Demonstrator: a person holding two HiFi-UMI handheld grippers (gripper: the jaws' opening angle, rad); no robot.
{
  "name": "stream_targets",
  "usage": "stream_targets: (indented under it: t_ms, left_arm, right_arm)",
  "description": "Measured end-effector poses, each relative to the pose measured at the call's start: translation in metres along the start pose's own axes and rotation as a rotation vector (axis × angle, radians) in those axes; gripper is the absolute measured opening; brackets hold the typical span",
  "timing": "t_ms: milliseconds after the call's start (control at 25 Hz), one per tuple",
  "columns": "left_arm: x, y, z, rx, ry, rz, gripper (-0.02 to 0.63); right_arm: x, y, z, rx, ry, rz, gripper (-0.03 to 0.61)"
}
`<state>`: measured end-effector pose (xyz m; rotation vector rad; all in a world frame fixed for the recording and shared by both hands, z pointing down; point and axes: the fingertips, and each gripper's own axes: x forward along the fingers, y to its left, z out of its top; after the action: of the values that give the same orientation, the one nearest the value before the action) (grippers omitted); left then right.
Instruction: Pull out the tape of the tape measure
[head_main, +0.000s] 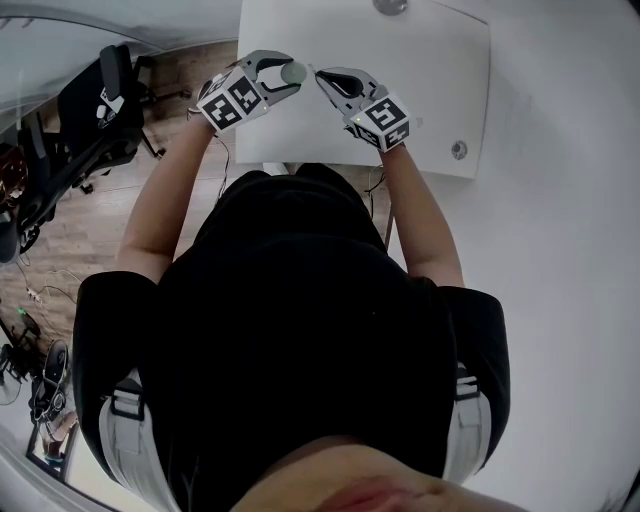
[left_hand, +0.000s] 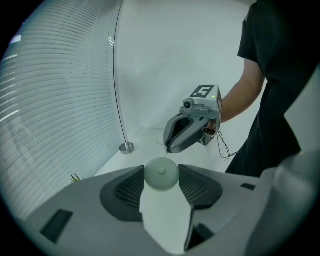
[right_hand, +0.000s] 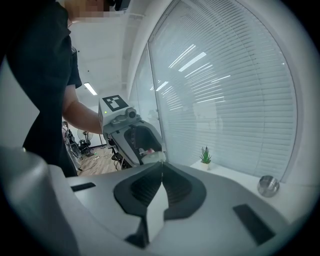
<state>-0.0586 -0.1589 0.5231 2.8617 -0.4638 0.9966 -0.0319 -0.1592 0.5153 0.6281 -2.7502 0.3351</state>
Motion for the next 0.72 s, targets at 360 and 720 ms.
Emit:
stream_targets:
  t_ms: [360,720]
  left_arm:
    - [0.002,0.006,-0.013,-0.028,0.042,0.015,0.227]
    - [0.007,0.002,-0.012,-0.023,0.062,0.012,0.227]
  right_arm:
    - [-0.008,-0.012,-0.013,0.024,-0.001,-0.07,0.009]
    - [-0.022,-0.019,-0.02,0.041,0.005,-0.117,0.009]
